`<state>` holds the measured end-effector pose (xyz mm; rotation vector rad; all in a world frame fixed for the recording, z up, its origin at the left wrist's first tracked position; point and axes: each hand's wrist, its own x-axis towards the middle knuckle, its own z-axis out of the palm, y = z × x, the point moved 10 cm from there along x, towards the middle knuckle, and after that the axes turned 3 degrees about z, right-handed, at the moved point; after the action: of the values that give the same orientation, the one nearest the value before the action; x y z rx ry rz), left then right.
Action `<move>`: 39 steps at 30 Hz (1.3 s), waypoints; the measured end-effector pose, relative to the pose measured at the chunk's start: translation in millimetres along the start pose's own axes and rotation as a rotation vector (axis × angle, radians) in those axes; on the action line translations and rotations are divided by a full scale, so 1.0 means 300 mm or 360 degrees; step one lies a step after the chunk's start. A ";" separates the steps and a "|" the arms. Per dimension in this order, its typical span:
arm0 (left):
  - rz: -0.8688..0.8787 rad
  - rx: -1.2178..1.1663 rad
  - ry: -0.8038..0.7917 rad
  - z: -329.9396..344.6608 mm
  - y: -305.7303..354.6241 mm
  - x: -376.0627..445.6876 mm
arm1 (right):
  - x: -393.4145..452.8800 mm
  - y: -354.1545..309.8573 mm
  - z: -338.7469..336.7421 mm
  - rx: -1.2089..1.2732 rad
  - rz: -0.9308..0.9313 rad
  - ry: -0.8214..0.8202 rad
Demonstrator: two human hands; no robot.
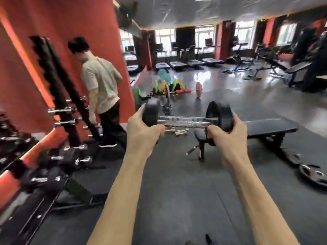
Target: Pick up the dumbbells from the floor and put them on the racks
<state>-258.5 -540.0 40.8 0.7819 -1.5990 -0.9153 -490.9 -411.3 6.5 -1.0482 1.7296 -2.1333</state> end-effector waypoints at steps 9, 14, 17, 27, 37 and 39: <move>-0.0082 0.0432 0.0707 -1.131 -0.038 -0.047 | -0.364 -0.169 1.102 0.0397 -0.0002 -0.0695; -0.0159 0.0558 0.1012 -1.582 -0.029 -0.124 | -0.602 -0.283 1.542 0.0589 -0.0022 -0.1003; -0.0196 0.0591 0.1151 -1.797 -0.038 -0.157 | -0.712 -0.340 1.763 0.0683 -0.0041 -0.1146; -0.0251 0.0750 0.1452 -2.386 -0.212 -0.044 | -0.952 -0.301 2.542 0.0797 0.0070 -0.1490; -0.0425 0.0798 0.1581 -2.866 -0.504 0.188 | -1.076 -0.190 3.195 0.0722 0.0315 -0.1654; -0.0453 0.0835 0.1573 -2.962 -0.568 0.237 | -1.100 -0.156 3.309 0.0683 0.0351 -0.1666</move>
<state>601.8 -828.8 33.3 1.5550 -0.8292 -0.1709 387.8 -980.5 -18.2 -1.3739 0.7942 -1.2892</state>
